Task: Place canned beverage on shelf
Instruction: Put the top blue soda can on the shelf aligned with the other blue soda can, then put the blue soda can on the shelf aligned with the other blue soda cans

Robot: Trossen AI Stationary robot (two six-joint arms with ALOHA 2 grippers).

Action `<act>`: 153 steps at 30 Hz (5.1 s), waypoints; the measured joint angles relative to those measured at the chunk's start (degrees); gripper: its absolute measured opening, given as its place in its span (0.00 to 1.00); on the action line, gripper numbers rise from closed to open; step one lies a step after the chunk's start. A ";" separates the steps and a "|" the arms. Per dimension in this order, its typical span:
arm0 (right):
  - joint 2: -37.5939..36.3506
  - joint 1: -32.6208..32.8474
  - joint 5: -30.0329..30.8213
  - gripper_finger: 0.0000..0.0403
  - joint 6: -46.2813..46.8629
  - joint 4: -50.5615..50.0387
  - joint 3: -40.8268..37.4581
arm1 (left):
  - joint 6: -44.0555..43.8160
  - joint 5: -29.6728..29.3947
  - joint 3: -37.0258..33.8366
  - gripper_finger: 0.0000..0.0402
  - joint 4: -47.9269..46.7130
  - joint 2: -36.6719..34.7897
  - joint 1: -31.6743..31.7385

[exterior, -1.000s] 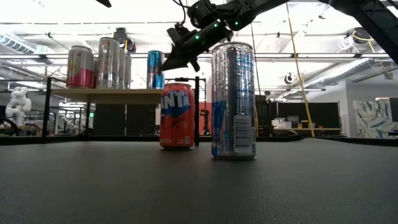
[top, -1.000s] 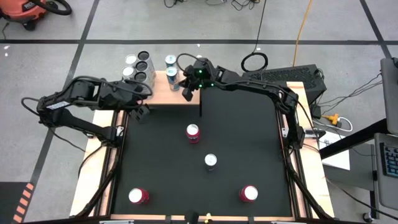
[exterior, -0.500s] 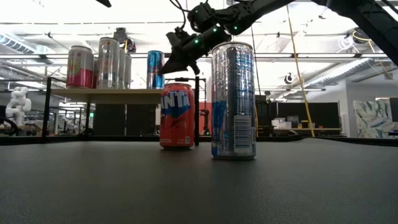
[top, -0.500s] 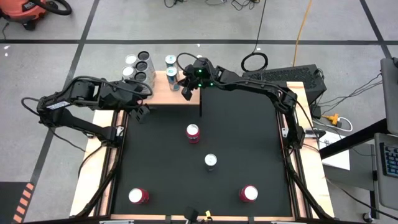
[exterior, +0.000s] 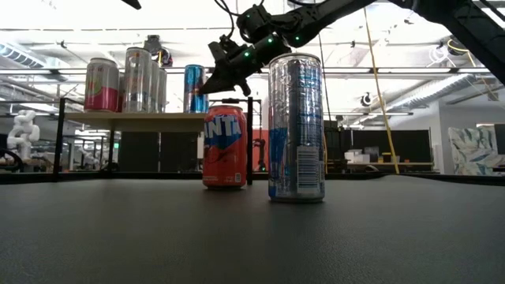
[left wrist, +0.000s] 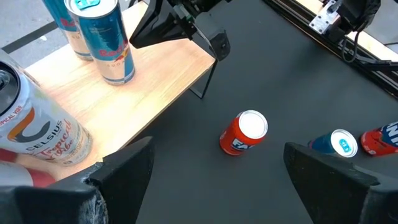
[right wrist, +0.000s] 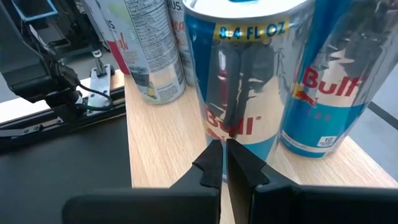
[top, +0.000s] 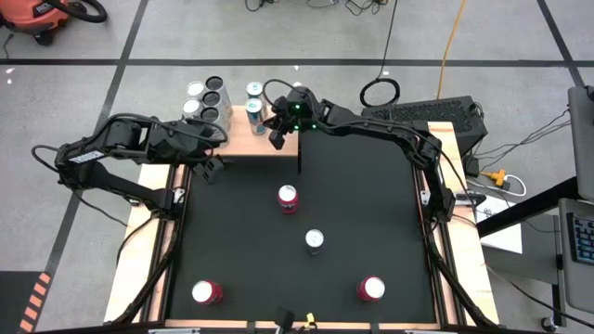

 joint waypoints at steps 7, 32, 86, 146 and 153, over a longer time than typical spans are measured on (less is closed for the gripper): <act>0.00 -0.03 -0.31 0.00 0.54 -0.42 0.00 | -0.92 0.00 0.00 0.90 0.00 0.00 -0.03; -0.02 3.10 -1.71 0.00 0.71 5.02 0.00 | 0.11 0.00 0.00 0.90 0.00 0.00 -0.03; 3.04 0.84 -3.15 0.00 -3.38 9.29 -0.04 | -1.02 -0.92 0.00 0.90 0.00 0.02 -0.03; -33.39 17.43 -9.00 0.00 -5.56 -70.93 0.00 | 5.51 6.74 0.02 0.90 15.24 5.81 -11.15; -35.32 17.35 -9.04 0.00 -11.20 -74.25 -0.02 | -0.24 6.45 0.02 0.90 14.90 11.31 -11.30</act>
